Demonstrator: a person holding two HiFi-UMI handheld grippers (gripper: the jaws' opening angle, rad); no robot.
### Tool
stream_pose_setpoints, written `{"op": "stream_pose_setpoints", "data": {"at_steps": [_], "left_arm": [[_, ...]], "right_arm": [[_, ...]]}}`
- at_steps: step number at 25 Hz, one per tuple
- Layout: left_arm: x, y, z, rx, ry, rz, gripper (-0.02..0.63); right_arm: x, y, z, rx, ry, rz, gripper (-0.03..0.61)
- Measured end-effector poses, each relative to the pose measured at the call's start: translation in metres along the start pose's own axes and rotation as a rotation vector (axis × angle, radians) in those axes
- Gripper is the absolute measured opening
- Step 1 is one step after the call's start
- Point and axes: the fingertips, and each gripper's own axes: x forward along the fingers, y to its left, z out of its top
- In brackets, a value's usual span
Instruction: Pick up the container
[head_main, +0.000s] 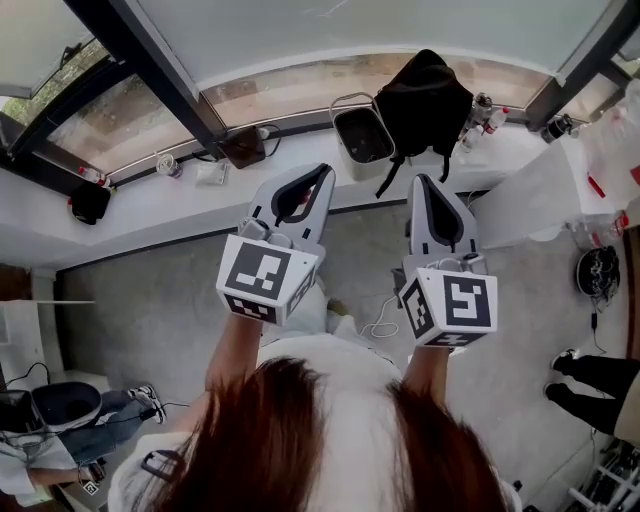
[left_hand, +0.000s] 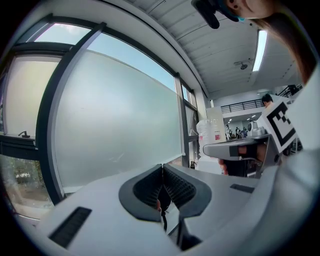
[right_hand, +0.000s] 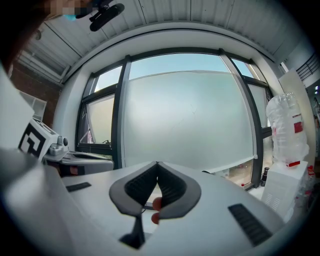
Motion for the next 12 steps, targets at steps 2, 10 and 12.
{"op": "stream_pose_setpoints", "data": {"at_steps": [2, 10, 12], "left_arm": [[0.006, 0.004, 0.000, -0.002, 0.001, 0.006, 0.021], [0.041, 0.032, -0.008, -0.021, 0.012, 0.014, 0.021], [0.054, 0.040, -0.012, -0.025, 0.018, 0.006, 0.021]], "right_arm": [[0.006, -0.004, -0.001, -0.011, 0.003, -0.002, 0.025], [0.049, -0.016, -0.007, -0.058, 0.017, -0.005, 0.025], [0.064, -0.020, -0.009, -0.070, 0.017, -0.012, 0.025]]}}
